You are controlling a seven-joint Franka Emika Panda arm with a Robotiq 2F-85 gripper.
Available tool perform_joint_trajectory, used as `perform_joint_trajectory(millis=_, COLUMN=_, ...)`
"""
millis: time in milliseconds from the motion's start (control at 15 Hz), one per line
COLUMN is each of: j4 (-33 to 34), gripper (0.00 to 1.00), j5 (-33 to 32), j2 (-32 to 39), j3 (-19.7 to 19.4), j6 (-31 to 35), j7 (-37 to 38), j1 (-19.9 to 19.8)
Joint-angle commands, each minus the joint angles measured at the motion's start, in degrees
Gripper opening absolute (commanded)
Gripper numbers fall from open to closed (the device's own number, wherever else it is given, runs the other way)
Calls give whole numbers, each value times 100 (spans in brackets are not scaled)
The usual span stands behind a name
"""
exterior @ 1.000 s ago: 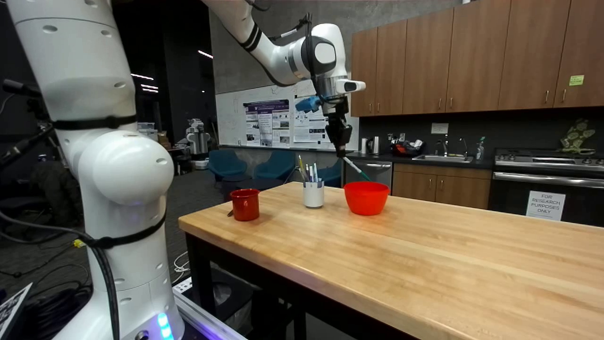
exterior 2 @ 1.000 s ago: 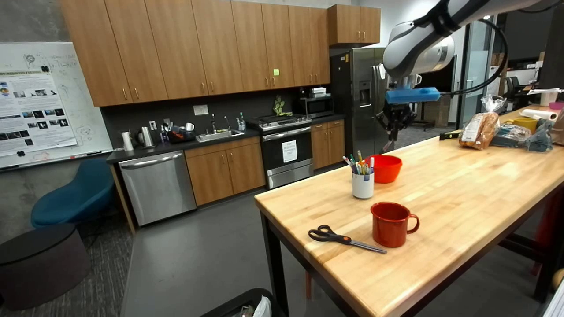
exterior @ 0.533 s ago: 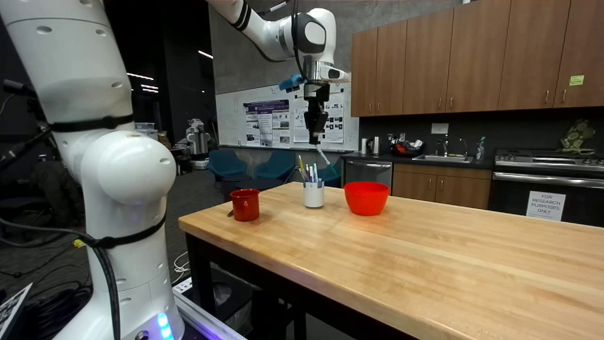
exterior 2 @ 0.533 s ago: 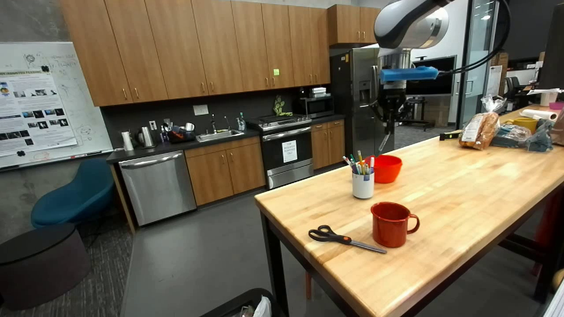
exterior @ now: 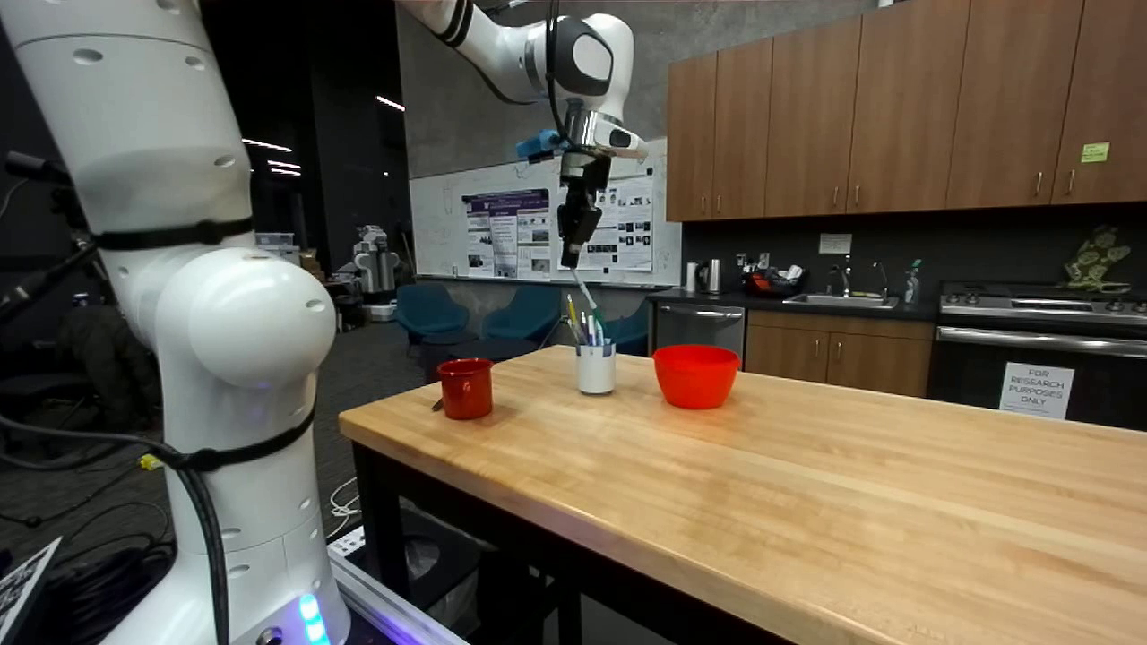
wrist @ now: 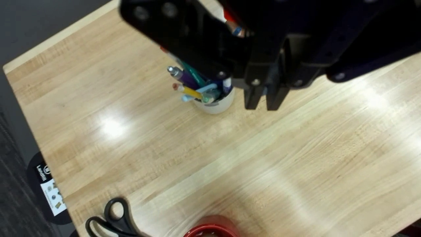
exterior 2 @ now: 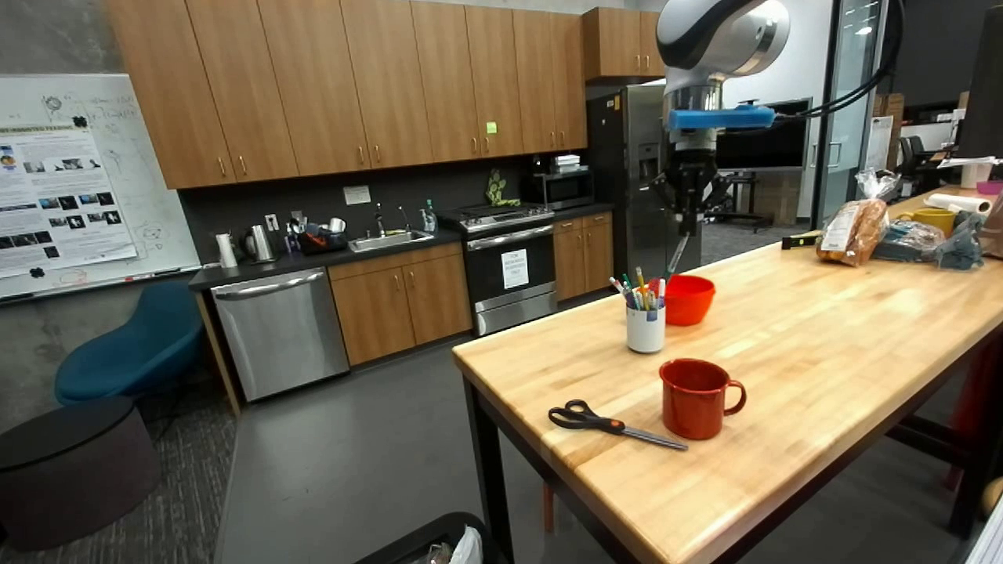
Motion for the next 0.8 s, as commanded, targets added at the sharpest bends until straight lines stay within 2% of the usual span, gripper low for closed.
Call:
perform_joint_trajectory(millis=0, j4=203, gripper=3, j5=174, j2=193, j3=8, j6=-189, j7=-69, j1=16)
perform_joint_trajectory(millis=733, j4=422, gripper=3, j5=199, j2=813, j3=78, j6=-182, j7=-147, j1=154)
